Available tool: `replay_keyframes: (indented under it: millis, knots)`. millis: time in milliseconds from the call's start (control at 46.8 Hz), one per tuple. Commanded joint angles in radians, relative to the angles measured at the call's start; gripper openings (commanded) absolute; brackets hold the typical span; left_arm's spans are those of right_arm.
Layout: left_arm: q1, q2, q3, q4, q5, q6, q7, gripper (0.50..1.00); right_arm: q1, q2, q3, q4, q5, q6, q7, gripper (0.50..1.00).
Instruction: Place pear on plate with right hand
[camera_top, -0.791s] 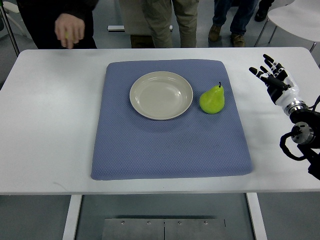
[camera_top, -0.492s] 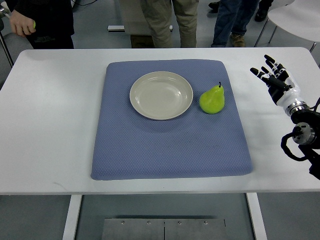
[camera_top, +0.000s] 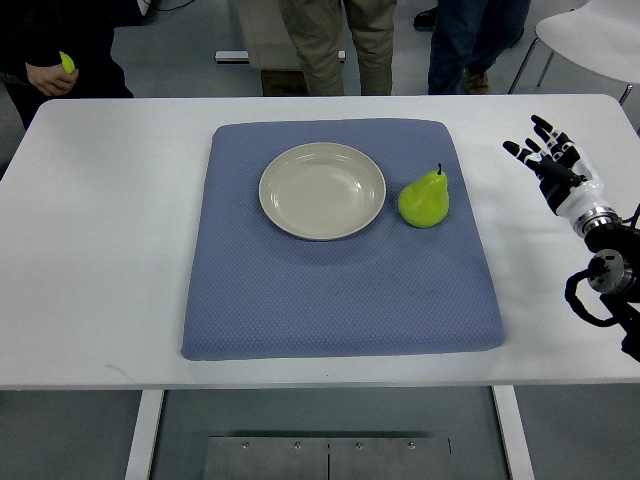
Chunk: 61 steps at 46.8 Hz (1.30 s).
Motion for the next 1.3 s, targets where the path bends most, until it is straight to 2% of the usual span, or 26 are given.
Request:
replay_keyframes:
  millis: [0,620,877,1283]
  knots:
    - [0.0,0.0,0.0,0.0,0.0,0.0,0.0,1.0,0.0,-0.002,0.0,-0.001,0.0,0.001,0.0,1.0]
    - [0.0,0.0,0.0,0.0,0.0,0.0,0.0,1.0,0.006,0.004,-0.002,-0.001,-0.001,-0.001,0.002,1.0]
    - [0.0,0.0,0.0,0.0,0.0,0.0,0.0,1.0,0.008,0.008,0.0,-0.001,-0.001,-0.002,0.069,1.0]
    - [0.0,0.0,0.0,0.0,0.0,0.0,0.0,1.0,0.023,0.013,-0.018,0.003,-0.014,-0.001,0.063,1.0]
